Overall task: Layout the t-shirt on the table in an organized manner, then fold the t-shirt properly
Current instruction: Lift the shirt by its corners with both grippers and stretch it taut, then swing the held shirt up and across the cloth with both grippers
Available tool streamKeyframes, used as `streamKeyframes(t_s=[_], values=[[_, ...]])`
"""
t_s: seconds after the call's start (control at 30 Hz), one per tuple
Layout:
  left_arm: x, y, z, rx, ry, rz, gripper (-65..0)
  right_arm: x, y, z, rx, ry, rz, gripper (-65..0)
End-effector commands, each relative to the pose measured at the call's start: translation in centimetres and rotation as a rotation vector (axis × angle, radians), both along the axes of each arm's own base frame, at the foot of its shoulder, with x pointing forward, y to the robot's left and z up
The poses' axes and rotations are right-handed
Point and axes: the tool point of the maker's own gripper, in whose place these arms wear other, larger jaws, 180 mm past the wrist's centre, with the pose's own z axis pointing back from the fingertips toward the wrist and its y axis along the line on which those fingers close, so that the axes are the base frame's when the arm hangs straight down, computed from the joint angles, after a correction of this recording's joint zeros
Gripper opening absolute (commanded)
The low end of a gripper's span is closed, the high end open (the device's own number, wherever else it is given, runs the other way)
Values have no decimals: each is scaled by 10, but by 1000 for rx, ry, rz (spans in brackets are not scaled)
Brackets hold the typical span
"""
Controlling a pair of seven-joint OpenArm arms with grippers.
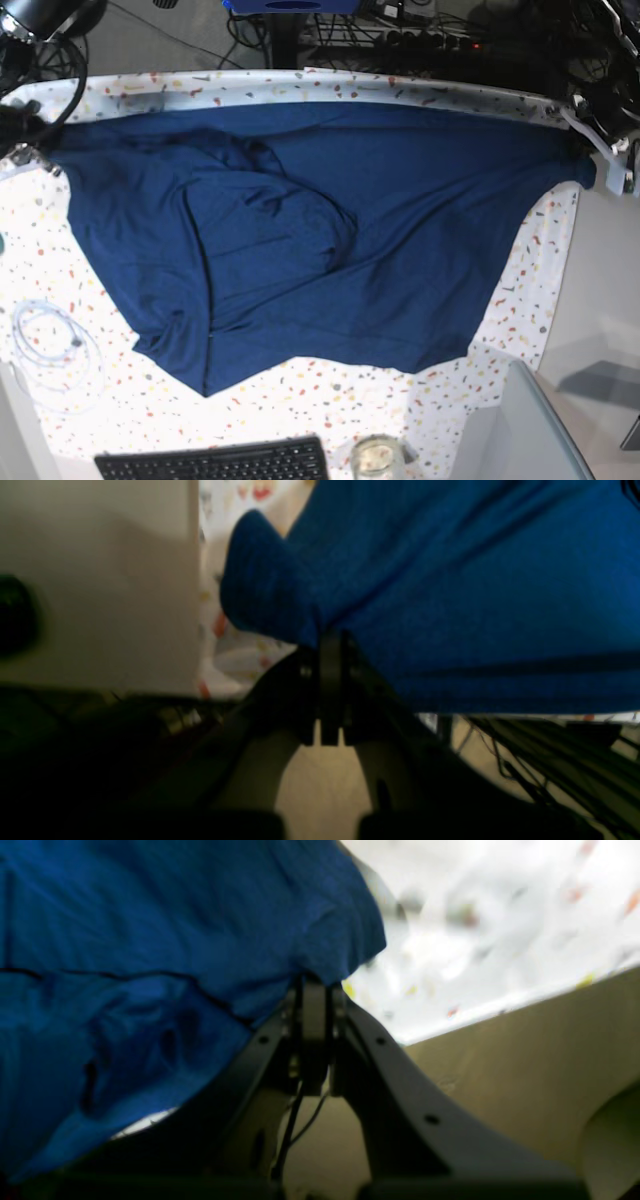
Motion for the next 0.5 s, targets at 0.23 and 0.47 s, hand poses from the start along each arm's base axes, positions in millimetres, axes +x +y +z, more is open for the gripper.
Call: streamKeyframes(t_s=[0.23,0.47], values=[[91,-23,39,67,-145,-88,-650,96,-1,47,-81,-171,144,-642],[191,-59,81,198,-216,-237,-650,184,-20,86,-71,-225,201,-644]])
